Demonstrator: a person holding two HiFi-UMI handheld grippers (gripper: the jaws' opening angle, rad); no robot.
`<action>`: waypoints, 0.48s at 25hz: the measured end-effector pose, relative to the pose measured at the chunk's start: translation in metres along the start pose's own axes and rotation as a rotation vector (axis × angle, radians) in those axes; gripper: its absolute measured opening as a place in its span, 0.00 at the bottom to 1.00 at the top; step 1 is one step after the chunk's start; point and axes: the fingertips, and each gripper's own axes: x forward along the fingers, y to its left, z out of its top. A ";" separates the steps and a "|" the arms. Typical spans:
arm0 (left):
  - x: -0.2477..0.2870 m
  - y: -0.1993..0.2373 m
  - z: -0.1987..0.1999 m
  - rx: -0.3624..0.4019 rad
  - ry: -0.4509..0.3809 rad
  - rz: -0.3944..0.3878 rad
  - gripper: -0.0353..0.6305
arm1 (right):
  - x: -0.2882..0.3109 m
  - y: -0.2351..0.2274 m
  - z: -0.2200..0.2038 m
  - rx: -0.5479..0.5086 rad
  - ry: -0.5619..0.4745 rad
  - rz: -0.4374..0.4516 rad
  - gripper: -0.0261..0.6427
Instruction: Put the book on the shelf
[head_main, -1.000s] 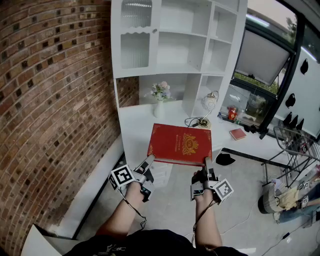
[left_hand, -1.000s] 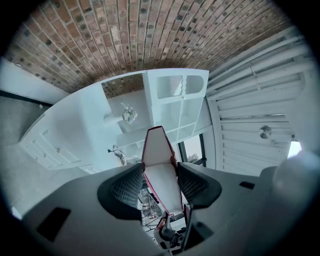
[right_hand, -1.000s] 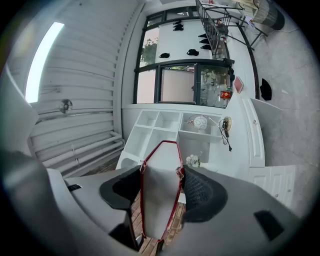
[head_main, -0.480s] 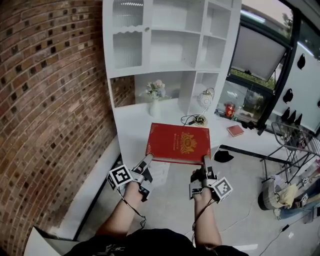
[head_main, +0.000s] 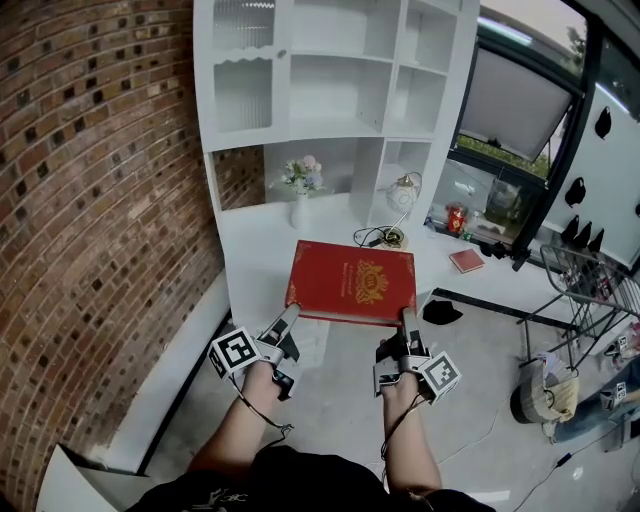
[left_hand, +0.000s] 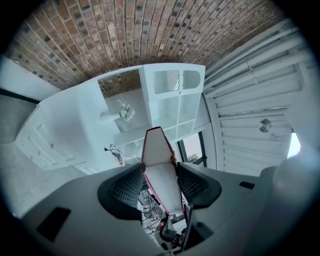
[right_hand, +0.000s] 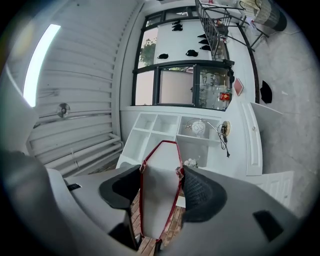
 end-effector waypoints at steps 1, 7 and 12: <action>0.001 0.000 -0.002 0.004 -0.007 -0.001 0.40 | 0.000 -0.002 0.002 0.004 0.006 0.004 0.44; 0.004 0.009 -0.012 -0.002 -0.027 0.011 0.40 | 0.009 -0.015 0.012 0.004 0.025 -0.003 0.44; 0.019 0.017 -0.003 0.002 -0.039 0.008 0.39 | 0.030 -0.022 0.014 0.007 0.031 0.002 0.44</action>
